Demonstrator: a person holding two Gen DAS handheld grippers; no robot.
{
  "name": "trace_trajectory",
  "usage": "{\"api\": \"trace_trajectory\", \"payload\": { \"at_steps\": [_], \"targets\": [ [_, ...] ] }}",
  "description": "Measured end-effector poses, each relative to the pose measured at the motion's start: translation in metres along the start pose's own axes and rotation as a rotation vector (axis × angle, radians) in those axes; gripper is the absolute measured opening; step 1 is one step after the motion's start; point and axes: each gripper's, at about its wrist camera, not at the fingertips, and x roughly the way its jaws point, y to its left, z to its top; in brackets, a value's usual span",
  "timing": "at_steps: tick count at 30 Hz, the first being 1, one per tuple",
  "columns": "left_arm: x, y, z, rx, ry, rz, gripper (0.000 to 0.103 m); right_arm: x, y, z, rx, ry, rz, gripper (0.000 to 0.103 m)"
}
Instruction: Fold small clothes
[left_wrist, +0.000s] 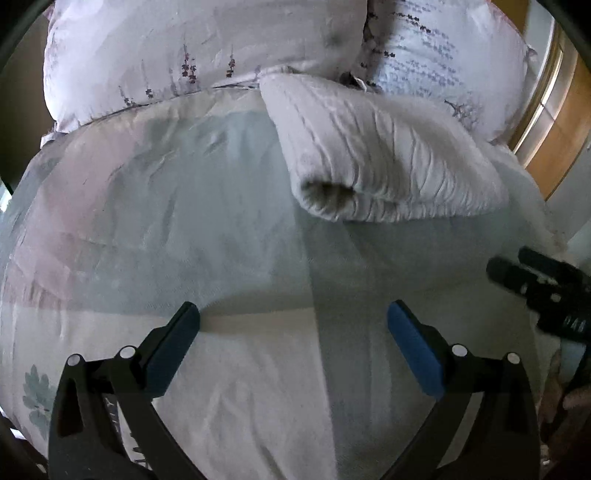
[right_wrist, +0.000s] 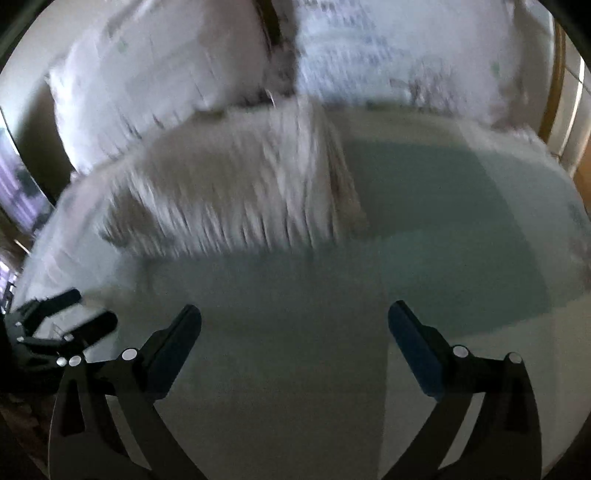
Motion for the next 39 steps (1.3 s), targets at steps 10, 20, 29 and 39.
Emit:
{"api": "trace_trajectory", "payload": {
  "at_steps": [10, 20, 29, 39],
  "targets": [
    [0.000, -0.004, -0.008, 0.048, -0.050, 0.059, 0.101, -0.003, 0.008, -0.023, -0.077, -0.046, -0.074, 0.102],
    [0.001, -0.008, -0.006, 0.043, -0.047, 0.084, 0.101, -0.003, 0.007, -0.021, -0.078, -0.048, -0.074, 0.102],
    [0.001, -0.008, -0.007, 0.042, -0.047, 0.084, 0.101, -0.003, 0.007, -0.021, -0.081, -0.047, -0.072, 0.102],
    [0.001, -0.008, -0.007, 0.042, -0.047, 0.084, 0.101, -0.003, 0.006, -0.022, -0.083, -0.047, -0.071, 0.102]
  ]
}}
